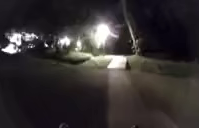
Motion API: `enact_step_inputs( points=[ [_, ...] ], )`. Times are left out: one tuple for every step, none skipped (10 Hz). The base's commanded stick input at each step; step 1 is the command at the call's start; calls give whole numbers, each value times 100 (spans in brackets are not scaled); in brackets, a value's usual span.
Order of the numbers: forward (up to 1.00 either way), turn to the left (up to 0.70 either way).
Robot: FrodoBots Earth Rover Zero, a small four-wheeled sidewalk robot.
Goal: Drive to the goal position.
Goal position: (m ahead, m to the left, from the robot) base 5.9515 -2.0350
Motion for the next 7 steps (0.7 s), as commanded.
enact_step_inputs(
  points=[
    [45, 0],
    [45, 0],
    [45, 0],
    [45, 0],
    [45, 0],
    [45, 0],
    [45, 0]
  ],
)
